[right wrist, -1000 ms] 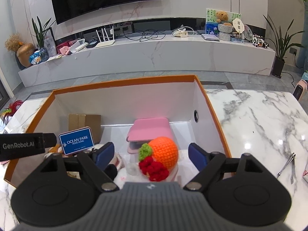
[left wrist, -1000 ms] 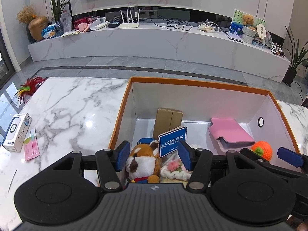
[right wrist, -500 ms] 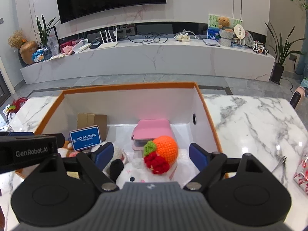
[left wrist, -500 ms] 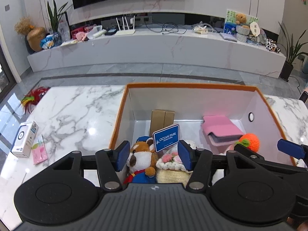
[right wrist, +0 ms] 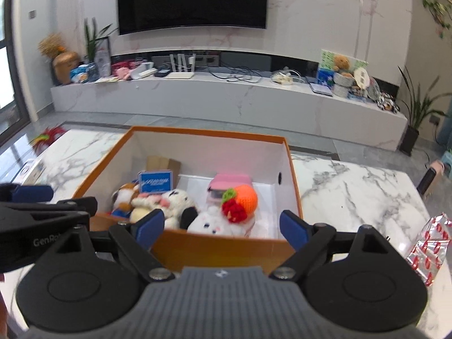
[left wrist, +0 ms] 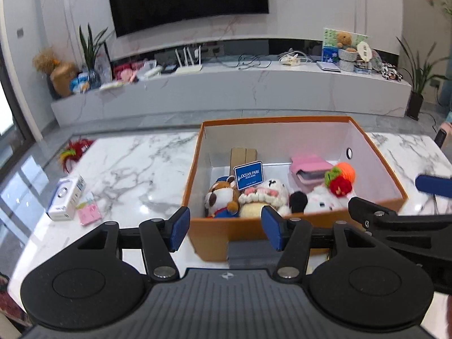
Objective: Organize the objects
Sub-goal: 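Withdraw both open tools from the orange box back toward the table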
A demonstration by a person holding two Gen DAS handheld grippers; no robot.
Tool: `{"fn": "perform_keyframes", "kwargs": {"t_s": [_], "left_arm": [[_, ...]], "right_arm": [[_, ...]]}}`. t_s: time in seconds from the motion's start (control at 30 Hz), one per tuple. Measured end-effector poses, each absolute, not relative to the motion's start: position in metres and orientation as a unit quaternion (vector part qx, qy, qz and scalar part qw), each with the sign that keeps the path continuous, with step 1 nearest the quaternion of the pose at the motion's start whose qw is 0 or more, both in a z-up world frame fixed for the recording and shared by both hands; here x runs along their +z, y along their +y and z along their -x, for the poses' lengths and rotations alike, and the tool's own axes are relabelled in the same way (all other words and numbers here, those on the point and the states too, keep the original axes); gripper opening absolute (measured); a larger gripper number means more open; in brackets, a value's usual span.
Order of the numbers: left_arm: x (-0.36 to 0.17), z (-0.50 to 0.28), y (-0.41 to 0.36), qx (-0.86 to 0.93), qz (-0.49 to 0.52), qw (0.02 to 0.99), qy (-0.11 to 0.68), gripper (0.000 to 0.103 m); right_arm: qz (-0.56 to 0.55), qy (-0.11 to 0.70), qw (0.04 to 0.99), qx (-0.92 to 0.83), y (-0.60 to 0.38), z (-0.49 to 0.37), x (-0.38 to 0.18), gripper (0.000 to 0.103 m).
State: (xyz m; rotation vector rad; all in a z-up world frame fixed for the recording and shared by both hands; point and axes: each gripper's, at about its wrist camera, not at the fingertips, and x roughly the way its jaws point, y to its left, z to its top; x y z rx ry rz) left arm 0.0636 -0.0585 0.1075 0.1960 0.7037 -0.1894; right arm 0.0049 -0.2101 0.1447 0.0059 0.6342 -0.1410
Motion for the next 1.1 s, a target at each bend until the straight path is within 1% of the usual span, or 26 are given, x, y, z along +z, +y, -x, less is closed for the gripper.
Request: {"fn": "perform_keyframes", "kwargs": {"t_s": [0.07,0.27,0.43,0.53,0.73,0.87,1.0,1.1], "left_arm": [[0.105,-0.048,-0.053,-0.091,-0.094,0.933,0.336,0.069],[0.083,-0.028,-0.039,-0.106,-0.082,0.930,0.343,0.069],[0.063,-0.028,-0.039,-0.112,-0.101,0.922,0.357,0.069],[0.050,-0.034,-0.040,-0.117,-0.091,0.911,0.385,0.069],[0.019,-0.046,-0.032,-0.154,-0.051,0.877,0.453,0.069],[0.006,-0.050,-0.028,-0.140,-0.064,0.875,0.458,0.069],[0.006,-0.056,-0.031,-0.130,-0.066,0.876,0.460,0.069],[0.006,-0.058,-0.035,-0.129,-0.083,0.879,0.451,0.069]], "right_arm": [[0.005,0.307,0.950,-0.058,-0.206,0.011,0.144,0.090],[-0.009,0.319,0.947,-0.025,-0.200,0.040,0.124,0.090],[-0.005,0.346,0.938,-0.018,-0.206,0.042,0.103,0.090],[-0.006,0.360,0.933,-0.024,-0.210,0.041,0.092,0.091],[-0.049,0.408,0.912,0.002,-0.220,0.038,0.068,0.091],[-0.038,0.426,0.904,0.020,-0.213,0.042,0.052,0.091],[-0.042,0.445,0.894,0.040,-0.189,0.047,0.039,0.091],[-0.014,0.457,0.887,0.055,-0.164,0.052,0.025,0.090]]}}
